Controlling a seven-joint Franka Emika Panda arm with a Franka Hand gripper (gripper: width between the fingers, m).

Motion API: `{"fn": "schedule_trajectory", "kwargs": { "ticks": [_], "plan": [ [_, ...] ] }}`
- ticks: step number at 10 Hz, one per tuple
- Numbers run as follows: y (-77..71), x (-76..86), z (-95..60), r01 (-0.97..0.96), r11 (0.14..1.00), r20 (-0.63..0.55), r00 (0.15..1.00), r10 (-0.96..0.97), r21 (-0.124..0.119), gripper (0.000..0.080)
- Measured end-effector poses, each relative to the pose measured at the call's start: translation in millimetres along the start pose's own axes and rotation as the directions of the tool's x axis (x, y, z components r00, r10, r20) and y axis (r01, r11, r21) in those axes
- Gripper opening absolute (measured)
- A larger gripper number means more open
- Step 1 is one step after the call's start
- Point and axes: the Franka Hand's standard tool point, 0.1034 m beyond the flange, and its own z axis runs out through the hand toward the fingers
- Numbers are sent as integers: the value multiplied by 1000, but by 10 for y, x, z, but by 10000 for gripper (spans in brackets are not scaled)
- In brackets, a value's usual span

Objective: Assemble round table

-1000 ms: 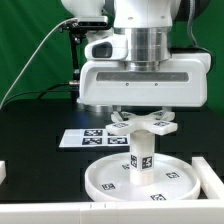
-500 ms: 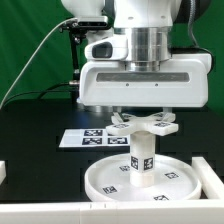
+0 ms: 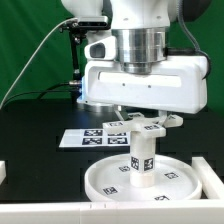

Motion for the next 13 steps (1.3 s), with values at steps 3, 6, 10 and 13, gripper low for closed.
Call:
{"fn": "schedule_trajectory", "kwargs": {
  "ticks": [3,6,10,13],
  "plan": [
    [4,4,0,-264,964,19,964,264,19,453],
    [3,3,2,-258,966,19,966,257,19,453],
    [-79,17,-235,-40,999,25,999,39,33,647],
    [-80,19,-349,316,948,34,948,-317,42,648]
  ]
}}
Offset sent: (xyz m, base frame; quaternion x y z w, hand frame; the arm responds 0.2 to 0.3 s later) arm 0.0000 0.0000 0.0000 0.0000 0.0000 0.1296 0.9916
